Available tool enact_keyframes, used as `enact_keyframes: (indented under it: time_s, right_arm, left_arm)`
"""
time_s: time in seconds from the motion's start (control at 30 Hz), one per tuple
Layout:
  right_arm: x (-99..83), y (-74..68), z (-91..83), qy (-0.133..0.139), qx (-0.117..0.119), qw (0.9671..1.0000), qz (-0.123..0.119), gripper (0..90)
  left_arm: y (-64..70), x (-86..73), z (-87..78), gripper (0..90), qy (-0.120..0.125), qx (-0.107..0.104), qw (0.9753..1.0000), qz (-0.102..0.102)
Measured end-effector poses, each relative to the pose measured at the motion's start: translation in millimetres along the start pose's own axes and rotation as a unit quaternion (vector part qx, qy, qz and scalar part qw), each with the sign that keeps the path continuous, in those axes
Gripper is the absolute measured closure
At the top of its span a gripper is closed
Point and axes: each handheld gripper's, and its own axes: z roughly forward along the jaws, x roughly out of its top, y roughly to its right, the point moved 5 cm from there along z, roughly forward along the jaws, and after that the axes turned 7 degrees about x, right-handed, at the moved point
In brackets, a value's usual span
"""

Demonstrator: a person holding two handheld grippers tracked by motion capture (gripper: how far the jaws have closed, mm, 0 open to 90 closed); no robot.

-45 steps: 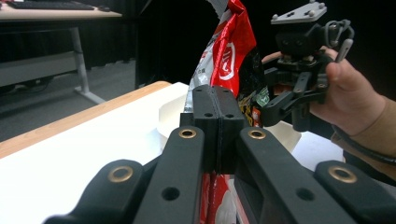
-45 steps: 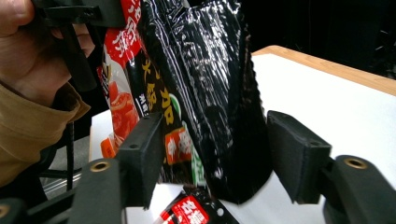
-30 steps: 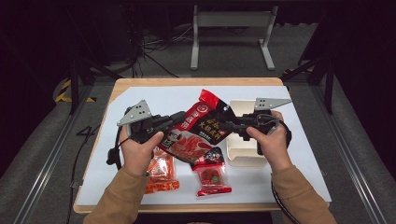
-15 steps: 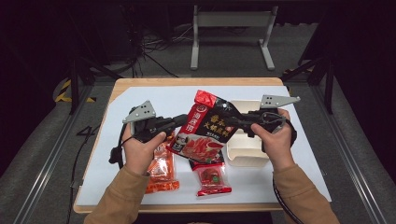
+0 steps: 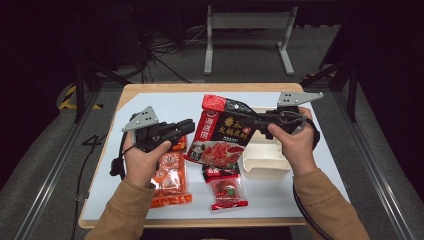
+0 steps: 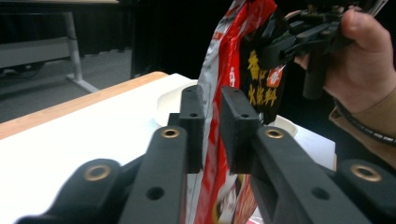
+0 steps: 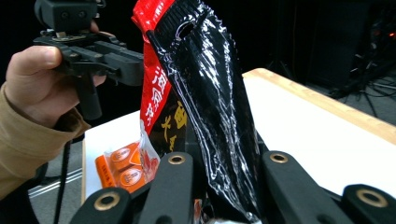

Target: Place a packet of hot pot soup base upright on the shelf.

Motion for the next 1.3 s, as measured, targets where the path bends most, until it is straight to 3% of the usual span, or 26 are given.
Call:
enact_keyframes:
  time_s: [0.13,0.17,0.27,0.5,0.57,0.73,0.93,1.3]
  right_arm:
    - [7.6,1.0,-4.4,-0.005,-0.011,0.9999,-0.011,79.5]
    - [12.9,2.1,-8.2,-0.007,-0.018,0.9997,-0.017,79.4]
    - [21.0,5.2,-14.8,-0.009,-0.030,0.9992,-0.024,79.4]
    - [31.1,14.7,-27.9,-0.014,-0.057,0.9977,-0.033,79.2]
    - [33.6,18.1,-32.5,-0.015,-0.065,0.9972,-0.035,79.1]
    - [40.3,29.0,-45.5,-0.017,-0.083,0.9958,-0.035,79.1]
    - [45.1,41.1,-54.2,-0.022,-0.103,0.9937,-0.038,79.0]
    - [56.3,64.7,-68.1,-0.040,-0.143,0.9872,-0.058,78.7]
  left_arm:
    - [-3.9,-0.5,-4.6,73.4,-0.002,0.006,1.0000,-0.006]
    - [-5.3,-0.9,-5.8,68.9,-0.003,0.009,0.9999,-0.006]
    - [-10.9,-3.0,-8.6,62.8,-0.007,0.030,0.9995,0.004]
    - [-19.6,-6.9,-15.3,53.3,-0.022,0.051,0.9984,0.008]
    - [-22.5,-8.4,-18.6,49.5,-0.024,0.056,0.9981,0.001]
    - [-29.9,-11.9,-25.6,45.8,-0.028,0.056,0.9979,-0.014]
    - [-36.9,-14.8,-32.2,43.5,-0.035,0.067,0.9971,-0.013]
    - [-42.1,-16.7,-34.2,40.1,-0.033,0.067,0.9971,-0.011]
